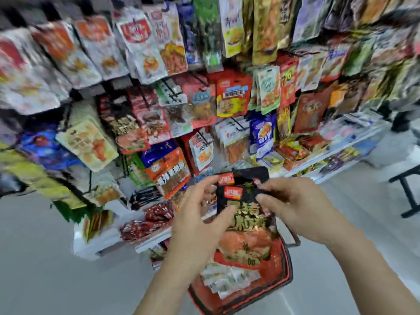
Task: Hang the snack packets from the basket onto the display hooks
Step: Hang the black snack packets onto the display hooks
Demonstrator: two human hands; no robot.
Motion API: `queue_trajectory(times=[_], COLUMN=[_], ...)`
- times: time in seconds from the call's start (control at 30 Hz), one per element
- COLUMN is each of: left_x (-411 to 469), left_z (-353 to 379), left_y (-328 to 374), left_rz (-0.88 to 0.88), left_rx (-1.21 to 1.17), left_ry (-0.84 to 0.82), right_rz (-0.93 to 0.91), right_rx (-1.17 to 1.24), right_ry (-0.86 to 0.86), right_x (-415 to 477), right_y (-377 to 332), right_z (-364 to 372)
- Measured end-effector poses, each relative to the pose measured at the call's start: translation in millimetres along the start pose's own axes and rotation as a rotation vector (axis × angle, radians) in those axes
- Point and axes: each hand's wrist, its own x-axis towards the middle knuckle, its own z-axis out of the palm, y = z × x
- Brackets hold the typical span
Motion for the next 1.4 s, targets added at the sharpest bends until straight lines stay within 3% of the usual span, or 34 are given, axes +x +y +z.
queue_trajectory(times=[0.13, 0.33, 0.53, 0.6, 0.73, 1.07, 1.17, 1.27, 1.4], left_x=[-9.8, -22.5, -35.8, -40.9, -43.9, -6.6, 2.8, 7.9, 17.6], left_z=[-14.4, -42.3, -72.1, -90.1, -121.9, -204.6, -236.9, -259.3, -273.1], left_y=[39.9, 55.4, 48.7, 40.6, 22.1, -20.2, -42.6, -62.9, -81.8], left_rz=[0.098, -0.040, -0.086, -0.075, -0.113, 0.020, -0.025, -0.060, 0.049], left_rx=[0.141, 0.131, -0.138, -0.168, -0.131, -0.090, -0.088, -0.011, 0.160], left_ry=[0.023, 0.127, 0.384, 0.424, 0.419, 0.181, 0.033, 0.052, -0.011], right_rz=[-0.079, -0.132, -0.034, 0.010, -0.014, -0.232, -0.207, -0.068, 0.024], right_rx=[0.052, 0.075, 0.592, 0.660, 0.678, 0.376, 0.321, 0.385, 0.262], right_ry=[-0.034, -0.028, 0.058, 0.100, 0.152, -0.048, -0.102, -0.139, -0.108], right_x=[0.0, 1.1, 3.3, 6.3, 14.6, 35.8, 43.9, 53.6, 67.0], right_y=[-33.5, -60.3, -61.7, -56.4, -65.3, -142.6, -170.8, -193.4, -211.7], right_z=[-7.3, -1.1, -4.1, -6.1, 4.4, 95.4, 134.0, 166.5, 193.7])
